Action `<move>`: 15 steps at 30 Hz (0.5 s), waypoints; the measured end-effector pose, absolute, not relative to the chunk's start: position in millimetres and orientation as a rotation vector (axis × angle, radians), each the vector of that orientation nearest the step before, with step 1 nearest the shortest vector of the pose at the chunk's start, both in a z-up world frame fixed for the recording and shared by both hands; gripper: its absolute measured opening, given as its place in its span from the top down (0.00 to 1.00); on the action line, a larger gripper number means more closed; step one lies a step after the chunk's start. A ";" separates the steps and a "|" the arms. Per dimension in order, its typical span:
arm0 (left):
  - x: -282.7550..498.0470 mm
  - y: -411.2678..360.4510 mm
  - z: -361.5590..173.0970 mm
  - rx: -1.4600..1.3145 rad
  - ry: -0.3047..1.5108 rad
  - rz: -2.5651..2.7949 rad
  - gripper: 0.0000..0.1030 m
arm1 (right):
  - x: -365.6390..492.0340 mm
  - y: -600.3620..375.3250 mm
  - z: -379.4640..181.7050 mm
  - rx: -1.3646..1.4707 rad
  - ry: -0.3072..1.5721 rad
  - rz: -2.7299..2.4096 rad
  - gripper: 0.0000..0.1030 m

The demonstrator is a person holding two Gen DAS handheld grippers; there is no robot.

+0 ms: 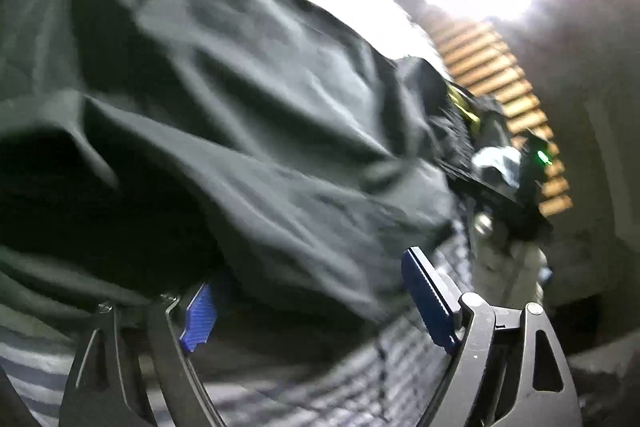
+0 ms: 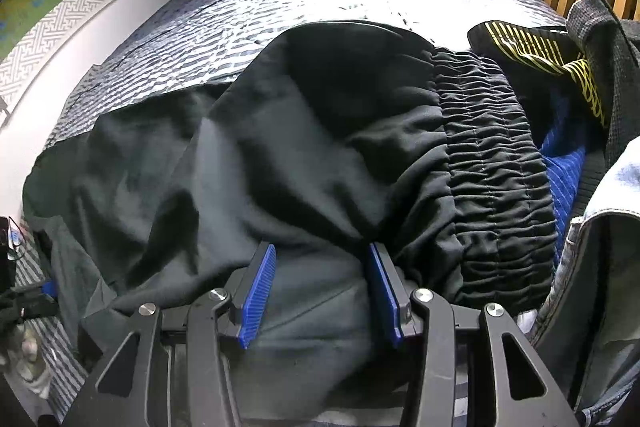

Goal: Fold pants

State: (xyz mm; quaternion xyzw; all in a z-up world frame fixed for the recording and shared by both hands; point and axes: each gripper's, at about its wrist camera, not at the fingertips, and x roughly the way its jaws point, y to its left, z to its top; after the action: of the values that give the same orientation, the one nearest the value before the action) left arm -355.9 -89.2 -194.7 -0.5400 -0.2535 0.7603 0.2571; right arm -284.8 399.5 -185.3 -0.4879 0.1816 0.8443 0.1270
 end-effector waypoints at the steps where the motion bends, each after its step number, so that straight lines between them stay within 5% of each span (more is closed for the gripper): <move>1: -348.0 -83.5 -192.1 -1.455 -0.664 2.059 0.30 | -284.7 399.6 -185.3 -1.420 0.530 2.459 0.58; 2: -342.4 -78.7 -190.0 -1.450 -0.635 2.058 0.40 | -284.6 399.9 -185.5 -1.422 0.527 2.461 0.58; 4: -331.3 -61.3 -187.3 -1.484 -0.505 2.087 0.98 | -285.4 400.0 -185.6 -1.424 0.525 2.460 0.58; 9: -295.2 -39.2 -168.8 -1.437 -0.327 2.185 0.99 | -285.0 400.3 -184.6 -1.430 0.512 2.456 0.59; 15: -260.4 -52.5 -191.6 -1.637 -0.323 2.093 0.94 | -285.4 397.2 -185.2 -1.446 0.411 2.435 0.60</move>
State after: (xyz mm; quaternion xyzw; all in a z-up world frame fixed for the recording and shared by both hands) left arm -260.4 -52.5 -191.6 -0.5950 -0.1175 0.7610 0.2304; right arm -285.4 397.2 -185.2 -0.5003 0.1423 0.8426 0.1398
